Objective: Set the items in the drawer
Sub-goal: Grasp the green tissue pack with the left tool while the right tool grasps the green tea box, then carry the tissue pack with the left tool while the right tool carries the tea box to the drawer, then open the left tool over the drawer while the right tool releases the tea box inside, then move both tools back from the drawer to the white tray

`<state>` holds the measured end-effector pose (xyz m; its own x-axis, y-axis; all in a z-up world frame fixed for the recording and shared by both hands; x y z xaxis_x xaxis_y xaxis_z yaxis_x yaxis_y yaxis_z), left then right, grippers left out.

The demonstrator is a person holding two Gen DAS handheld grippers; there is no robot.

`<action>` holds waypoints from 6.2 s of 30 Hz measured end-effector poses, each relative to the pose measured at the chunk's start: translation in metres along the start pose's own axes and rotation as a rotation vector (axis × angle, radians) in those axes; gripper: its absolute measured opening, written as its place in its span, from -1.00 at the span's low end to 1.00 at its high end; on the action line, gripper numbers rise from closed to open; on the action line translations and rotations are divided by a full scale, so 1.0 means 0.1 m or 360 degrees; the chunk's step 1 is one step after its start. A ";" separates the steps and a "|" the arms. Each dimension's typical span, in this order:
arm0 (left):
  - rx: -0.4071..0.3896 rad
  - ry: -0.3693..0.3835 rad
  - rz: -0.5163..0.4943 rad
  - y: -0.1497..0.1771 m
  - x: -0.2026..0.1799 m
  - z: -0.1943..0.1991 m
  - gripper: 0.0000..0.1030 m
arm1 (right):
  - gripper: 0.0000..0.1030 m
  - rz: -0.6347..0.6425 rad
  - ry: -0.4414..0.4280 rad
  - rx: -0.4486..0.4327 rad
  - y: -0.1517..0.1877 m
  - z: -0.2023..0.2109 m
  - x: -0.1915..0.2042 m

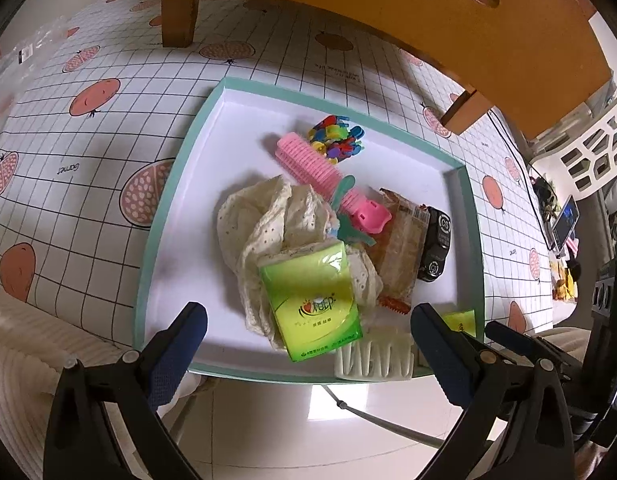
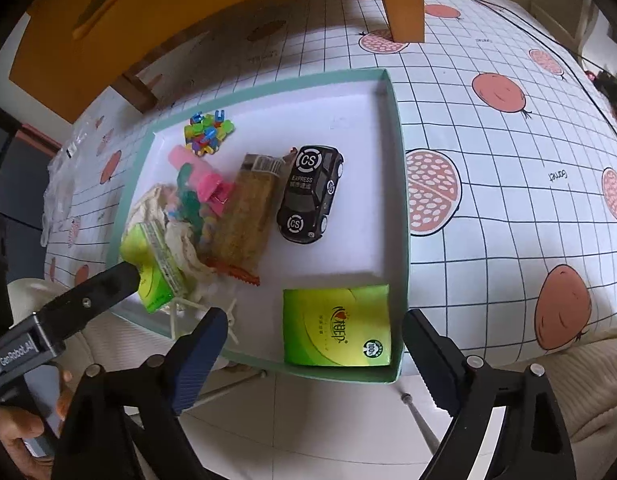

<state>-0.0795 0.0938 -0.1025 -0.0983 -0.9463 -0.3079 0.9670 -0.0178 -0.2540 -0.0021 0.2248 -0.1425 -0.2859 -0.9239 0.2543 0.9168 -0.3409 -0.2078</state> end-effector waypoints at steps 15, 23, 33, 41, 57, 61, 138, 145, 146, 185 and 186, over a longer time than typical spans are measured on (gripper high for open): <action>-0.0010 0.0026 0.0058 -0.01 0.07 0.04 0.51 | 0.63 0.0005 -0.0079 0.0019 -0.03 -0.01 0.03; -0.0006 0.0040 0.0082 -0.01 0.09 0.03 0.49 | 0.59 0.0008 -0.0018 0.0055 -0.03 -0.07 -0.01; 0.0000 0.0066 0.0088 0.00 0.09 0.01 0.30 | 0.61 0.0061 -0.0041 0.0088 -0.01 -0.15 0.09; 0.0019 0.0071 0.0089 -0.02 0.07 0.04 0.26 | 0.61 0.0066 -0.0006 0.0102 -0.01 -0.18 0.07; 0.0146 -0.0079 0.0107 -0.09 -0.04 -0.16 0.04 | 0.37 0.0174 0.0151 0.0083 -0.06 -0.33 0.20; 0.0156 -0.0141 0.0088 -0.09 -0.07 -0.19 0.04 | 0.31 0.0149 0.0141 0.0047 -0.09 -0.30 0.18; -0.0691 -0.0145 -0.0025 -2.47 -0.46 1.79 0.11 | 0.30 0.0203 -0.0018 -0.0707 -2.55 1.74 0.93; -0.0679 -0.0175 -0.0029 -2.44 -0.51 1.76 0.30 | 0.30 0.0204 -0.0001 -0.0679 -2.52 1.66 0.88; -0.0676 -0.0178 -0.0028 -2.44 -0.50 1.75 0.32 | 0.31 0.0201 0.0000 -0.0678 -2.52 1.66 0.88; -0.0951 -0.0284 -0.0064 -1.99 -0.42 1.93 1.00 | 1.00 0.0290 0.0117 -0.0811 -2.21 1.77 1.00; -0.0974 -0.0281 -0.0085 -1.92 -0.44 1.94 1.00 | 1.00 0.0292 0.0117 -0.0828 -2.16 1.79 1.00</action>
<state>-0.2152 0.0761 0.1373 -0.0520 -0.9891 -0.1375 0.6473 0.0714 -0.7588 -0.1792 0.2377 0.0968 -0.1704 -0.9795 0.1076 0.7003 -0.1972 -0.6860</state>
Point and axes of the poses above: each gripper's, at about its wrist camera, not at the fingertips, and z roughly against the way its jaws point, x to its left, y to its underside, the point moved 4 cm from there along -z, roughly the way its jaws point, and after that the axes turned 2 degrees about x, right-handed, at the moved point
